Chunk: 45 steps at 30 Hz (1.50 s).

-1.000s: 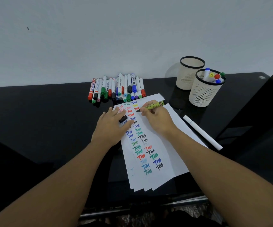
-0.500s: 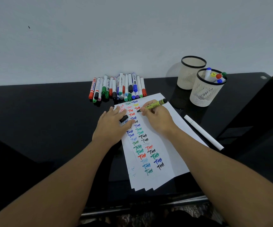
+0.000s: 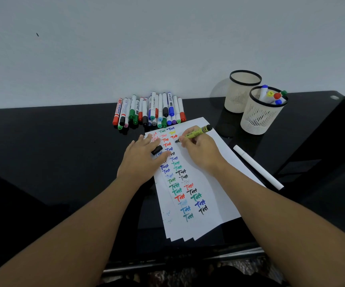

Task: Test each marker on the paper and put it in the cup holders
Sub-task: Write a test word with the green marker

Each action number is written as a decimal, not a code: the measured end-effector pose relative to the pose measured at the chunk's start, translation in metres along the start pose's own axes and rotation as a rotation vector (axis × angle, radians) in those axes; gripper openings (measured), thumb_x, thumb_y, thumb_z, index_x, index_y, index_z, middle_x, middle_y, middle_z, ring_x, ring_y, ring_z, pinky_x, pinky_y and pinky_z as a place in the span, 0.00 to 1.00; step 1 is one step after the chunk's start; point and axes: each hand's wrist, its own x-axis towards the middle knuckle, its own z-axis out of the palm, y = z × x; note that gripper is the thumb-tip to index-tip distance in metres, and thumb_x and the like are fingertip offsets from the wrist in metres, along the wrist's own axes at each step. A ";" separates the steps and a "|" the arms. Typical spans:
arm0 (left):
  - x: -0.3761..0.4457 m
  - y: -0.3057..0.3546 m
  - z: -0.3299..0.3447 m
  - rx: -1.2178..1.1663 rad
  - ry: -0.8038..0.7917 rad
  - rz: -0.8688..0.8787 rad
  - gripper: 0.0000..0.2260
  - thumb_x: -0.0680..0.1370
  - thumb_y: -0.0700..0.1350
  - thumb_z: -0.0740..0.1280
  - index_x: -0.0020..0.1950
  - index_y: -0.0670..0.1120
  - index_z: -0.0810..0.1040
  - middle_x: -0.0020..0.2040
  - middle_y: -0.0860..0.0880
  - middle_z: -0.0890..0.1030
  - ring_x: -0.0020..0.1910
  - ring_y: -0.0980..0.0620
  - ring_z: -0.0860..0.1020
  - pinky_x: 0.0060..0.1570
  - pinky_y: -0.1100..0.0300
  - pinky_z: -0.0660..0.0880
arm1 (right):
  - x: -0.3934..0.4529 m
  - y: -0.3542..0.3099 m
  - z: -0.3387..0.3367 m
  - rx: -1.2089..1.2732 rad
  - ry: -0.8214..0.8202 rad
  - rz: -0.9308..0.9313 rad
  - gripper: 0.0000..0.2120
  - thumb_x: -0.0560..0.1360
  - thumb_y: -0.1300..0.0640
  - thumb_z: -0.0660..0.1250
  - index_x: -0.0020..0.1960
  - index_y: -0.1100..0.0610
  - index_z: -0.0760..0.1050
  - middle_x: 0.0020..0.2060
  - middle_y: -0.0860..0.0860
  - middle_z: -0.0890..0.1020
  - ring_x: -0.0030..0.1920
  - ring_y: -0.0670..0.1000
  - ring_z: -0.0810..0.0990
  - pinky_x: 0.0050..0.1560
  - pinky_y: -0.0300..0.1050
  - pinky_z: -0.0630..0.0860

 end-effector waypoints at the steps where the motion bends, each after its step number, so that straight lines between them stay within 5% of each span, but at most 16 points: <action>1: 0.000 0.000 0.000 -0.003 0.000 -0.001 0.29 0.80 0.64 0.62 0.78 0.51 0.68 0.80 0.48 0.63 0.81 0.48 0.55 0.78 0.48 0.49 | -0.001 0.000 -0.001 0.005 0.003 -0.002 0.07 0.83 0.47 0.65 0.53 0.49 0.78 0.46 0.50 0.83 0.49 0.50 0.82 0.58 0.55 0.80; 8: 0.000 0.000 0.000 -0.003 -0.004 -0.005 0.30 0.80 0.65 0.61 0.78 0.51 0.68 0.80 0.49 0.63 0.81 0.48 0.55 0.78 0.48 0.49 | 0.001 0.003 -0.002 0.048 0.054 0.000 0.09 0.84 0.47 0.64 0.51 0.51 0.79 0.45 0.44 0.82 0.47 0.47 0.81 0.57 0.54 0.79; 45: -0.001 0.002 -0.002 -0.013 -0.017 -0.019 0.31 0.80 0.65 0.62 0.78 0.51 0.67 0.80 0.48 0.62 0.81 0.48 0.54 0.79 0.48 0.49 | 0.005 0.005 0.001 -0.017 0.042 0.025 0.10 0.84 0.46 0.64 0.55 0.51 0.79 0.48 0.48 0.83 0.50 0.49 0.81 0.59 0.53 0.79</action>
